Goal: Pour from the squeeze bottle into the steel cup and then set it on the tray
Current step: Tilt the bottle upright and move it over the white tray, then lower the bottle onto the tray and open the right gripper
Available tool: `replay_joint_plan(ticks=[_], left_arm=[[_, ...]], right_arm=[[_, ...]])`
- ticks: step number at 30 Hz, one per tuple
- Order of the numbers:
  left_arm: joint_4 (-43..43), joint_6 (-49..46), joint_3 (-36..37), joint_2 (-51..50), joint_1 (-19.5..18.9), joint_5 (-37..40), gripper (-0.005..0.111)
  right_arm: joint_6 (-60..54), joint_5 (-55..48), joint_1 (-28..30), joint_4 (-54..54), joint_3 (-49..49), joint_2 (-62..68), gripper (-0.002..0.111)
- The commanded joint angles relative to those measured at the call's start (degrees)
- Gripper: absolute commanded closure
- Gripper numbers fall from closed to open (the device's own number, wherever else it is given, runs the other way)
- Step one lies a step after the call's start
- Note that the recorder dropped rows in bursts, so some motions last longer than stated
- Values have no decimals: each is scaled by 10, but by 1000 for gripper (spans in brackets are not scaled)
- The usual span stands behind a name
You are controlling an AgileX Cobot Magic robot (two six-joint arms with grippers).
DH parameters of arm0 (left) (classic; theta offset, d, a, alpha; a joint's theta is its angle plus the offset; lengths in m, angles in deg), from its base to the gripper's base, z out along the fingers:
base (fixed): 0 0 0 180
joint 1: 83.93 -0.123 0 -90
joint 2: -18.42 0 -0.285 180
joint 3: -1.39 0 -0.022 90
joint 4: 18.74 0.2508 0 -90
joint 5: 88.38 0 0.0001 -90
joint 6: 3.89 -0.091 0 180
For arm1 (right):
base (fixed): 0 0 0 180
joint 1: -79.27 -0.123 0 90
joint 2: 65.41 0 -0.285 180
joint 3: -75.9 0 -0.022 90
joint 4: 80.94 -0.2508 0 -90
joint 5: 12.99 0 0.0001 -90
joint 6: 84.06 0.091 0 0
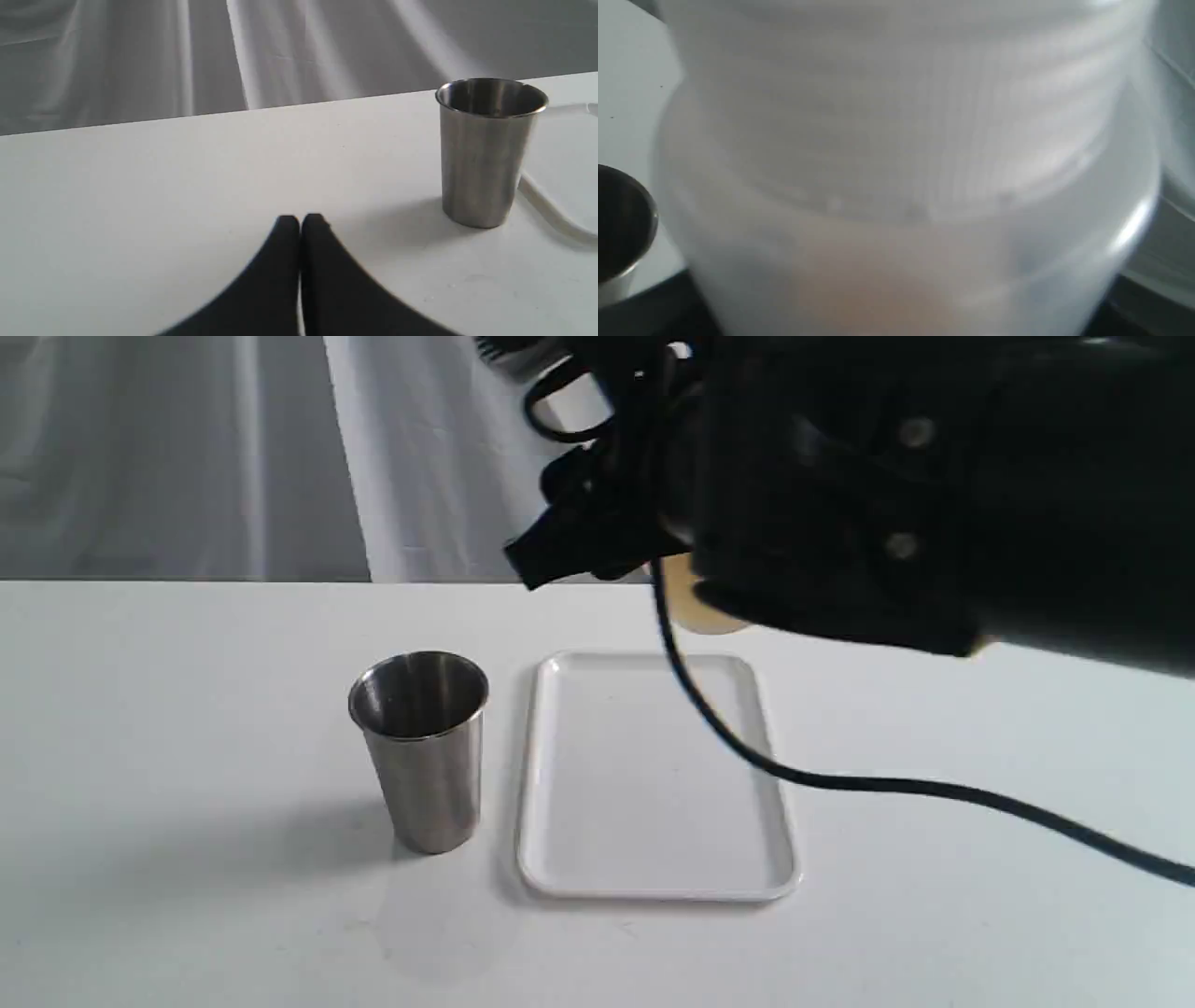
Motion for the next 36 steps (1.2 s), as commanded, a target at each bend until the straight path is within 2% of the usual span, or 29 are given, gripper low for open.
replay_joint_plan(ticks=[1, 4, 7, 12, 16, 24, 30, 36], left_arm=[[0, 1, 3, 1, 3, -4, 107], [0, 2, 3, 1, 3, -4, 107], [0, 3, 3, 1, 3, -4, 107], [0, 3, 3, 1, 3, -4, 107], [0, 3, 3, 1, 3, -4, 107], [0, 1, 3, 1, 3, -4, 107], [0, 2, 3, 1, 3, -4, 107], [0, 2, 3, 1, 3, -4, 107]], right_arm=[[35, 2, 28, 17, -37, -50, 94], [36, 21, 54, -24, -55, -70, 94], [9, 89, 88, -104, -77, -82, 94], [-43, 271, 131, -188, -135, -89, 94], [-79, 366, 159, -271, -177, -89, 94], [-239, 534, 218, -430, -262, -84, 94], [-374, 628, 235, -522, -276, -29, 94], [-445, 733, 235, -599, -276, 43, 94]])
